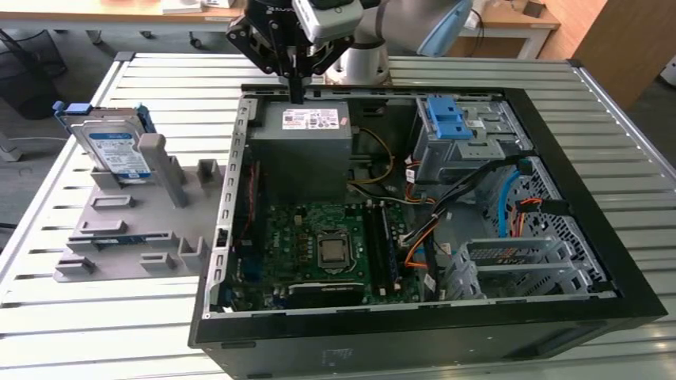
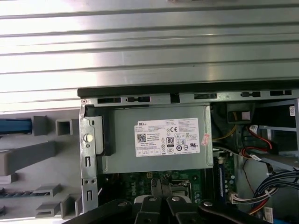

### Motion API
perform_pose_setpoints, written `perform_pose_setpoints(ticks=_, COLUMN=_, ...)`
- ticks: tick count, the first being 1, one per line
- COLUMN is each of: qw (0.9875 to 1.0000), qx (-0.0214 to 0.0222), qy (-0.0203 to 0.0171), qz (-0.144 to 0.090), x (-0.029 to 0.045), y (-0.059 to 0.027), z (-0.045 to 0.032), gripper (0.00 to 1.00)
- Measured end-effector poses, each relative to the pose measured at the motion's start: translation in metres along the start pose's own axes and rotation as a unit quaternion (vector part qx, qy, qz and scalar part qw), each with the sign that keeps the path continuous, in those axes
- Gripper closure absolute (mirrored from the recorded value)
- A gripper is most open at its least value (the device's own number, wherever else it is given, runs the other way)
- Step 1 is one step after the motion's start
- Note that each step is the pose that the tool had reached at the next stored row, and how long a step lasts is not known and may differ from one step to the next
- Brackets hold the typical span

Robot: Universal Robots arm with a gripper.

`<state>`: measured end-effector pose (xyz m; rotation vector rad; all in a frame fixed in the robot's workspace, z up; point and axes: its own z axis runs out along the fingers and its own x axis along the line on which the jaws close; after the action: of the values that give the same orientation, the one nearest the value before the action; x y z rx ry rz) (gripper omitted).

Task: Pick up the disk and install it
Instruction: 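Reach for the disk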

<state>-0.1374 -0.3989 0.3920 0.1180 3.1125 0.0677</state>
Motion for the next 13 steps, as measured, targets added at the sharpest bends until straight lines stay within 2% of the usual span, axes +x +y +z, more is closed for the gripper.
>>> perform_pose_setpoints(ticks=13, qw=1.0000, qx=0.0000, qy=0.0000, qz=0.000, x=0.0036, y=-0.0002, z=-0.0001, gripper=0.89)
